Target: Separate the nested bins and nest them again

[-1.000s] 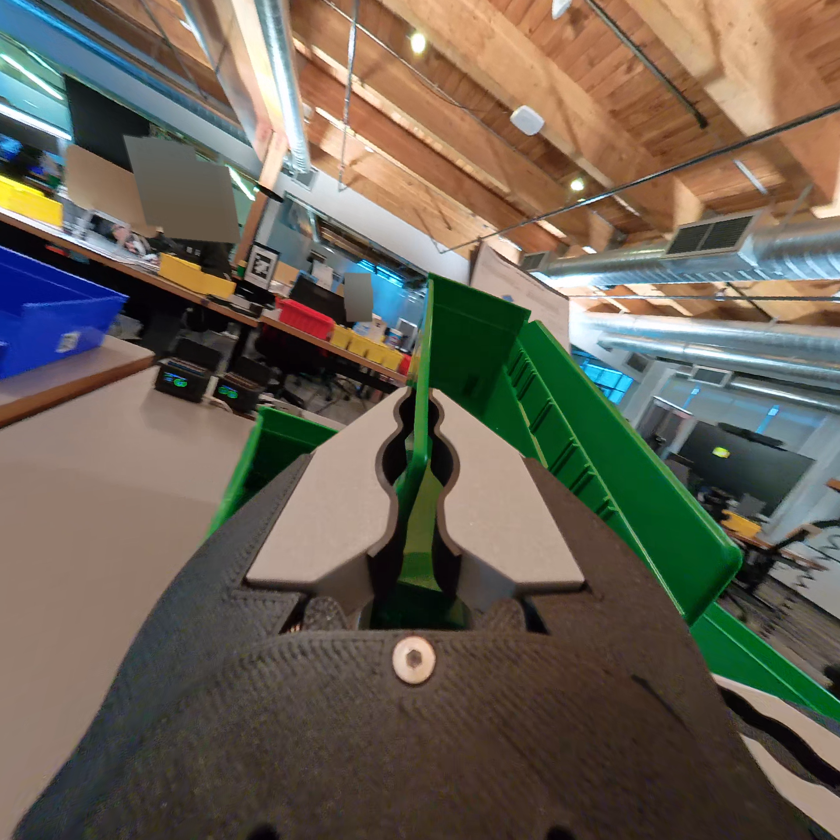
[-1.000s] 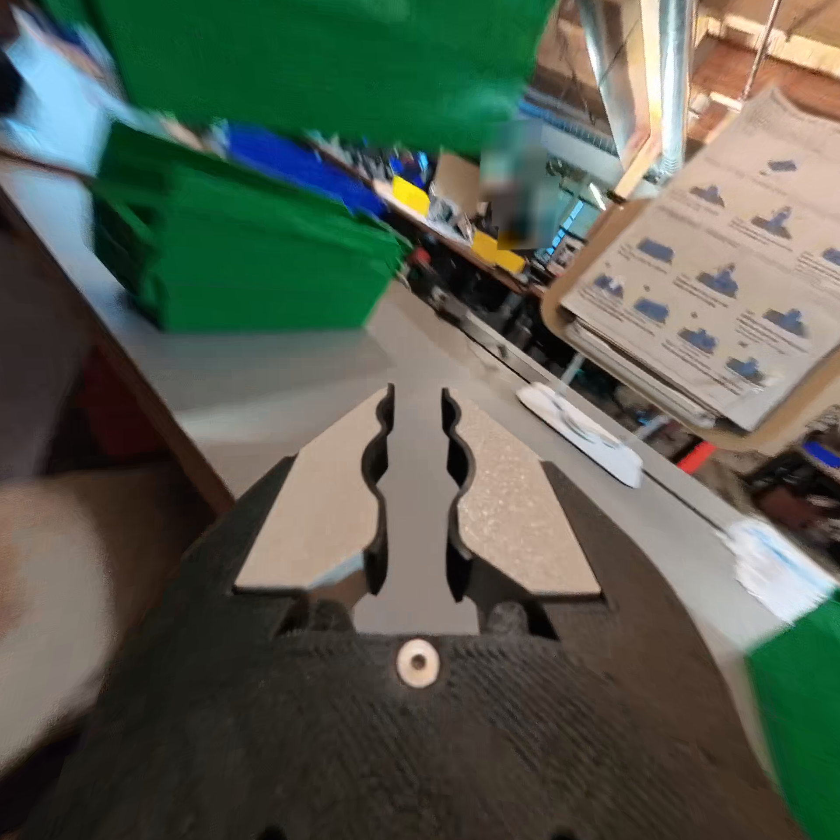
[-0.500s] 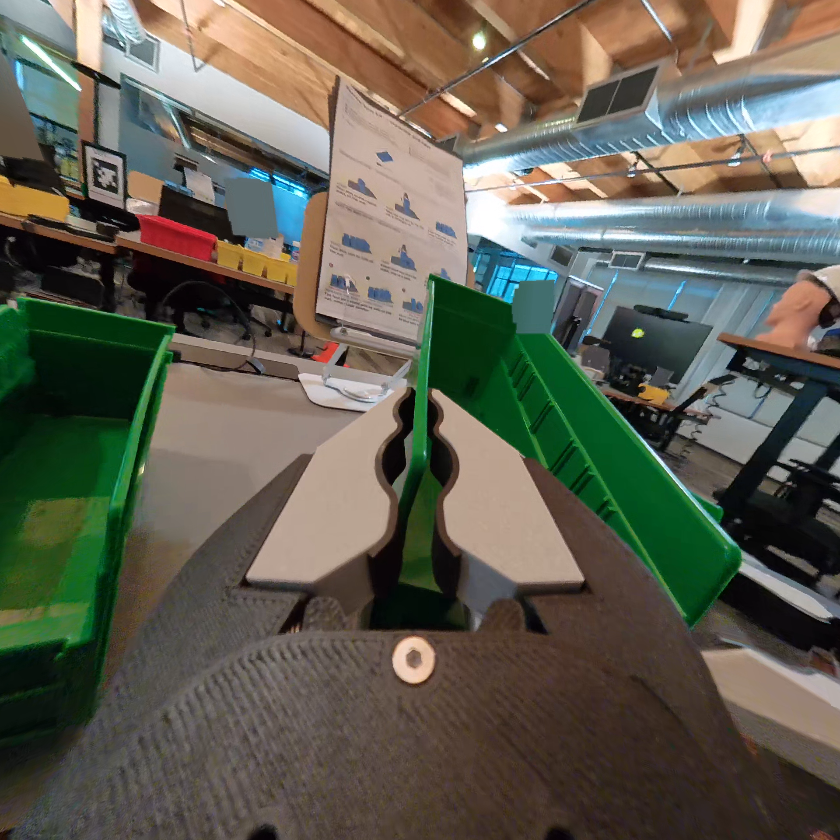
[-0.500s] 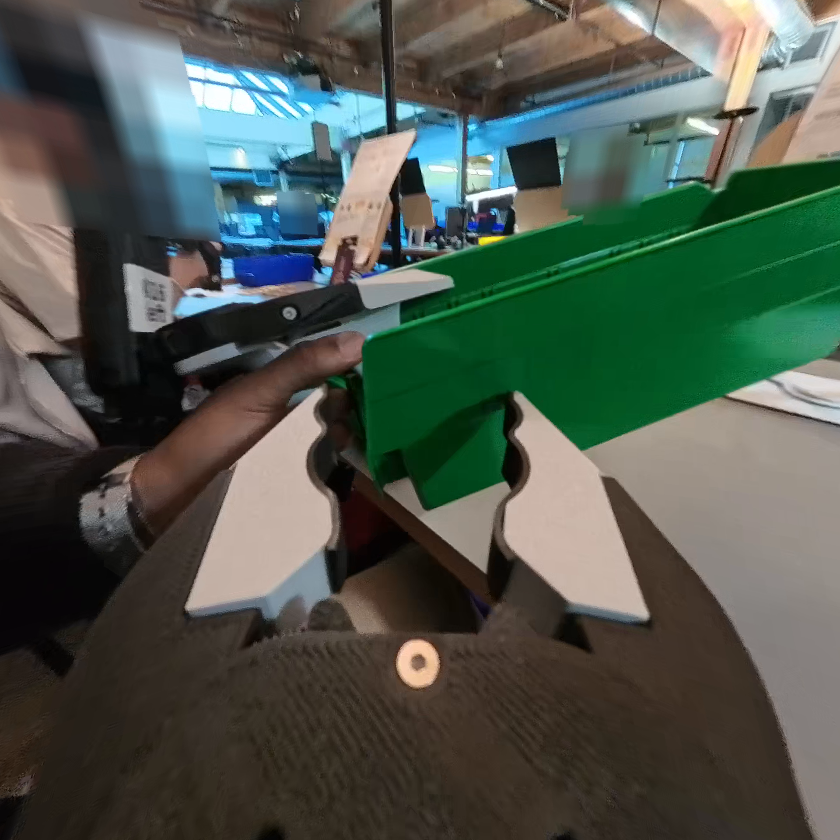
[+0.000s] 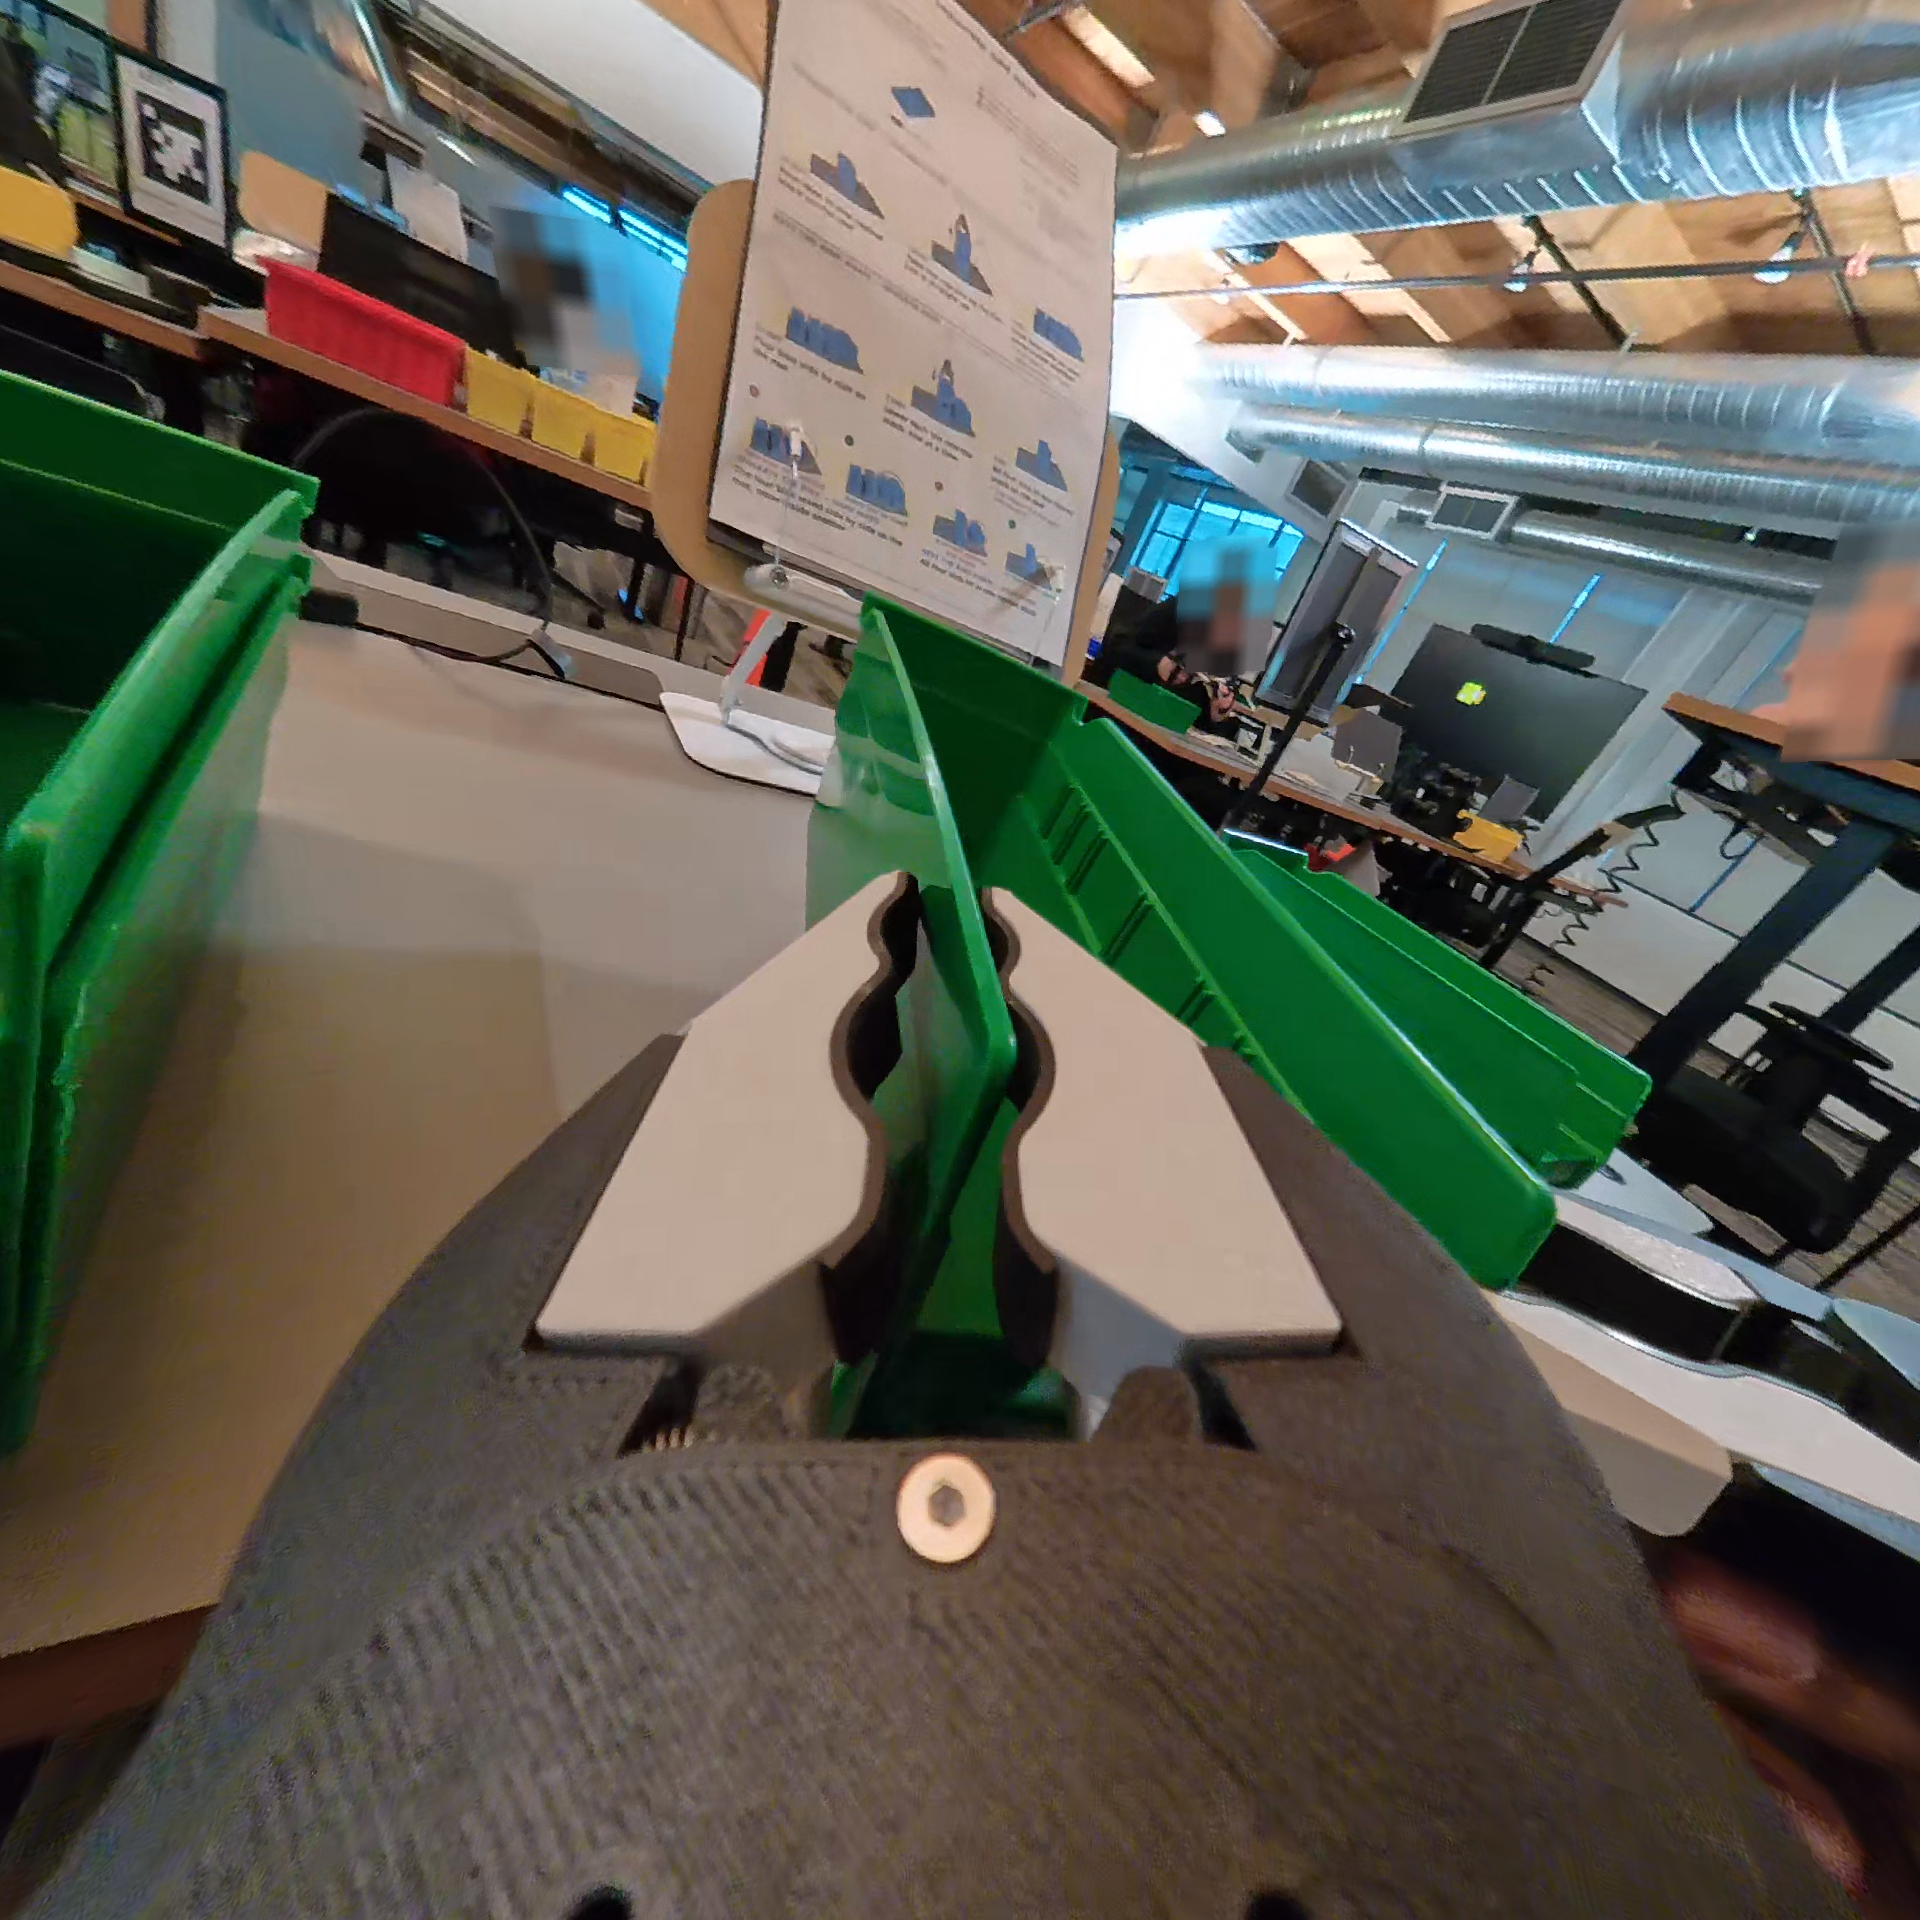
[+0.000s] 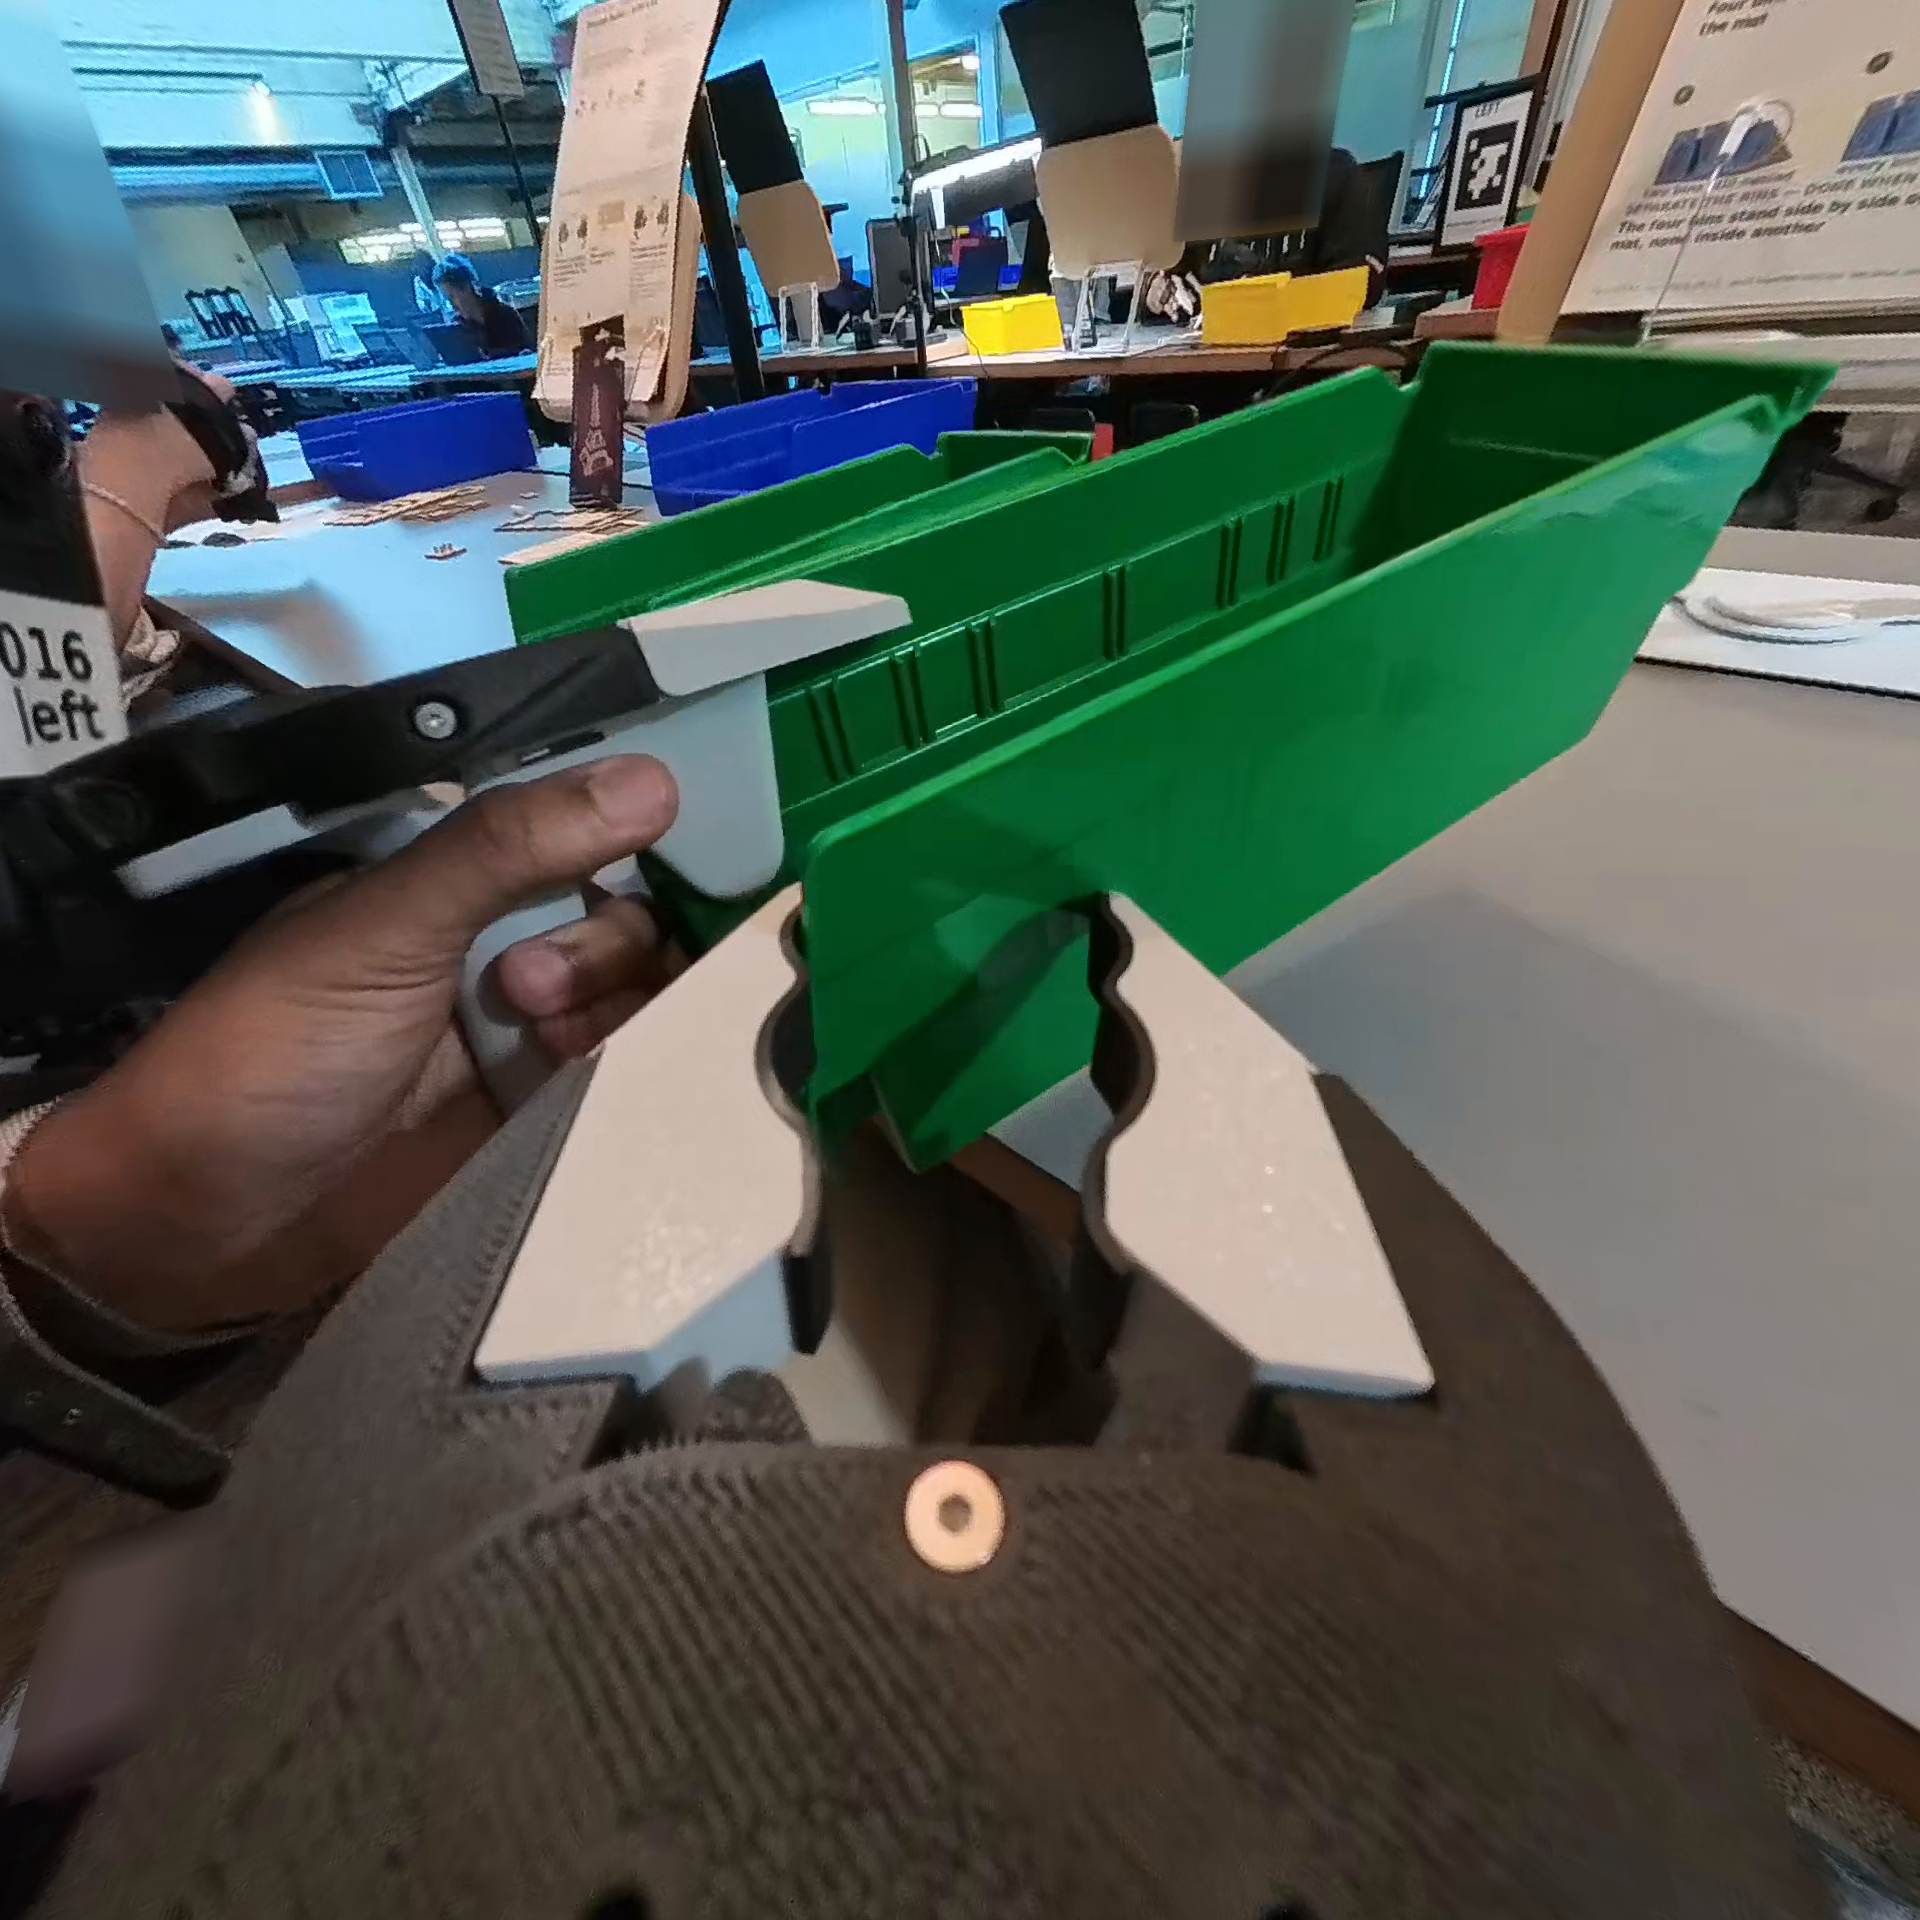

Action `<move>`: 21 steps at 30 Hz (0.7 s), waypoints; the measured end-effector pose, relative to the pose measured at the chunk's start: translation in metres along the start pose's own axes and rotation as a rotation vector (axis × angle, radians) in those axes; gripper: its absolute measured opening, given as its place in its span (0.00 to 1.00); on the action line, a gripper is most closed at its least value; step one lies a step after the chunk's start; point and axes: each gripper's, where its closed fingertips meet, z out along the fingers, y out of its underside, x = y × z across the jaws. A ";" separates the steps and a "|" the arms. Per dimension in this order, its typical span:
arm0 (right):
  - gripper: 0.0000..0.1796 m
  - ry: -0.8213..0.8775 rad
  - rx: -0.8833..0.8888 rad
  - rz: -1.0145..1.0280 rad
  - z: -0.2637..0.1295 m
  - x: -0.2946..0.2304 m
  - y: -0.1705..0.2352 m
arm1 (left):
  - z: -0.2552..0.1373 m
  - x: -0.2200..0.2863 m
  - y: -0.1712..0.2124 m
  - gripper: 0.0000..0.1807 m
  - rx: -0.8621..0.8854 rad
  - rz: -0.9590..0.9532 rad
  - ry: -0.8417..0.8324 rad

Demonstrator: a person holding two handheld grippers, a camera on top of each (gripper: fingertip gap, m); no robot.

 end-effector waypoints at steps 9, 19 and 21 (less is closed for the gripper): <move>0.25 0.020 -0.014 -0.019 0.002 0.012 0.006 | 0.006 -0.007 0.022 0.08 -0.101 -0.095 0.020; 0.14 0.091 0.011 -0.106 0.002 0.039 0.002 | 0.011 -0.001 0.040 0.16 -0.185 -0.168 0.095; 0.08 0.159 0.020 -0.161 0.001 0.058 -0.002 | 0.012 0.008 0.047 0.23 -0.224 -0.158 0.148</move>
